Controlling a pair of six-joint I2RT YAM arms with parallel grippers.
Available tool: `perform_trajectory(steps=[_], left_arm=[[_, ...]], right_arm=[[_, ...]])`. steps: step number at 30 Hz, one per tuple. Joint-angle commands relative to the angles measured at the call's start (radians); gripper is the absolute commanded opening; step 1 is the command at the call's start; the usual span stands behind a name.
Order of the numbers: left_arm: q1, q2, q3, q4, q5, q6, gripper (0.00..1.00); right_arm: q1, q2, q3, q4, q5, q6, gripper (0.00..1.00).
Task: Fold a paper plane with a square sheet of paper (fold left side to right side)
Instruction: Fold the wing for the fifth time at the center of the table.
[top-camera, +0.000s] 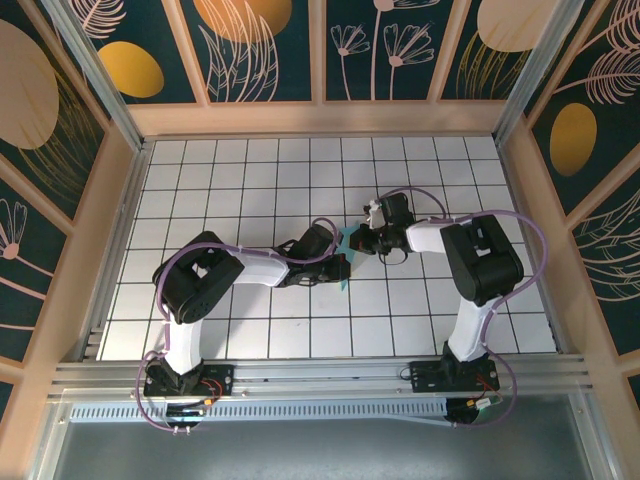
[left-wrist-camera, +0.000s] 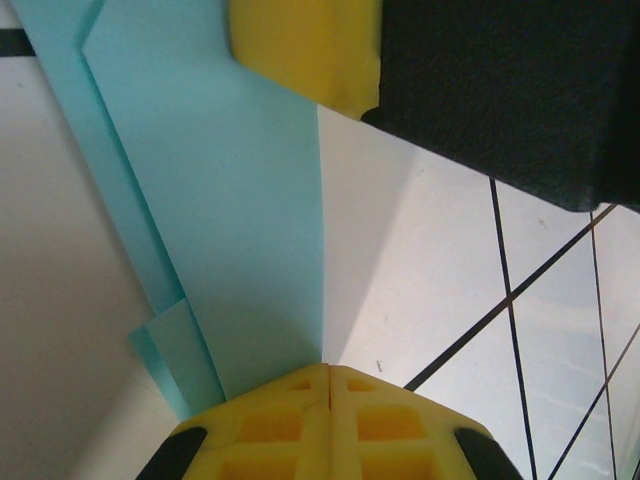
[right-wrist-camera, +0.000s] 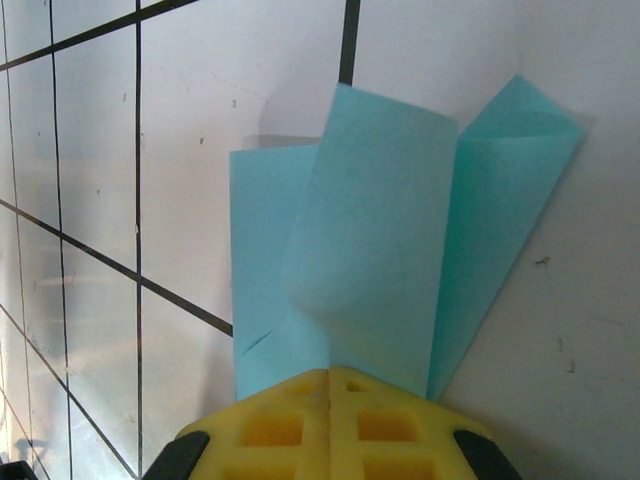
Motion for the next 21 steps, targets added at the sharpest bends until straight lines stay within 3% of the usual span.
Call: perform_trajectory(steps=[1, 21], left_arm=[[0.001, 0.034, -0.037, -0.209, -0.063, 0.026, 0.02], [0.0, 0.034, -0.044, -0.198, -0.057, 0.021, 0.02]], right_arm=[[-0.04, 0.033, 0.031, -0.028, 0.077, -0.037, 0.0], [-0.151, 0.118, 0.152, -0.041, 0.061, -0.052, 0.0]])
